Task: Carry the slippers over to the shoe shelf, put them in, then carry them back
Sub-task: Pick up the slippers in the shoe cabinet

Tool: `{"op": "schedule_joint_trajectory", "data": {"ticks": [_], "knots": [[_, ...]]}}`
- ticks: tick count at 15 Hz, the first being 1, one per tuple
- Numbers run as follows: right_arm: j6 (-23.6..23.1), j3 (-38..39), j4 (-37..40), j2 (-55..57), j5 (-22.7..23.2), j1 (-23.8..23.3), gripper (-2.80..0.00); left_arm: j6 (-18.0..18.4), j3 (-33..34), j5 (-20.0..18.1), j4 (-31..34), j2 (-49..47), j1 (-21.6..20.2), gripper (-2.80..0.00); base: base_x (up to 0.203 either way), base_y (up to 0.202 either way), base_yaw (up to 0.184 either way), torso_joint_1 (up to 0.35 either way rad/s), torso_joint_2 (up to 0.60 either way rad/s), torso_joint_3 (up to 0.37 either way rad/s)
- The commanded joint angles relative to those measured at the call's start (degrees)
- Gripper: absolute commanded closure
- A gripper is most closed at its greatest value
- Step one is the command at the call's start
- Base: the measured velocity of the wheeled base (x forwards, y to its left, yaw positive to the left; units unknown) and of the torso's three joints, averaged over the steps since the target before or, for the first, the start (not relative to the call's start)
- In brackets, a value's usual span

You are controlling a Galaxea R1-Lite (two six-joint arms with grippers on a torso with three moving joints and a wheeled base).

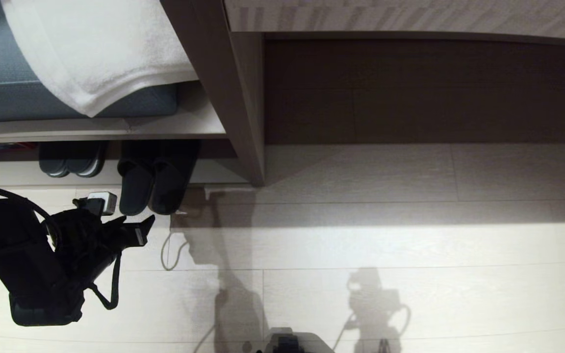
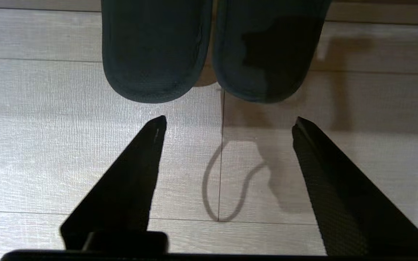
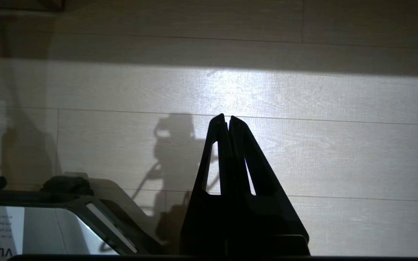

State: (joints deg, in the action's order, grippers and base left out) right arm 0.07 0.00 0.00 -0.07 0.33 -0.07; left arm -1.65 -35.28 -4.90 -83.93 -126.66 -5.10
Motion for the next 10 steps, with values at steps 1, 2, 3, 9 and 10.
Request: {"op": "schedule_joint_trajectory", "data": {"ticks": [1, 2, 3, 9, 10], "knots": [[0.01, 0.00, 0.00, -0.01, 0.02, 0.01, 0.00, 0.11, -1.38, -0.10, -0.55, -2.08, 0.09, -2.80, 0.000, 0.000, 0.000, 0.000, 0.00, 0.000], [0.01, 0.00, 0.00, -0.01, 0.02, 0.02, 0.00, 0.15, -1.85, -0.11, -0.65, -2.58, 0.10, -2.80, 0.000, 0.000, 0.000, 0.000, 0.00, 0.000], [0.01, 0.00, 0.00, -0.01, 0.02, 0.00, 0.00, 0.11, -2.94, -0.13, -0.98, -3.38, 0.21, -2.80, 0.000, 0.000, 0.000, 0.000, 0.00, 0.000], [0.01, 0.00, 0.00, -0.01, 0.02, -0.01, 0.00, 0.50, -8.13, -0.46, -1.94, -5.36, 0.26, -2.80, 0.000, 0.000, 0.000, 0.000, 0.00, 0.000], [0.01, 0.00, 0.00, -0.01, 0.02, -0.01, 0.00, 0.55, -9.27, -0.51, -1.82, -5.48, 0.26, -2.80, 0.000, 0.000, 0.000, 0.000, 0.00, 0.000]]}}
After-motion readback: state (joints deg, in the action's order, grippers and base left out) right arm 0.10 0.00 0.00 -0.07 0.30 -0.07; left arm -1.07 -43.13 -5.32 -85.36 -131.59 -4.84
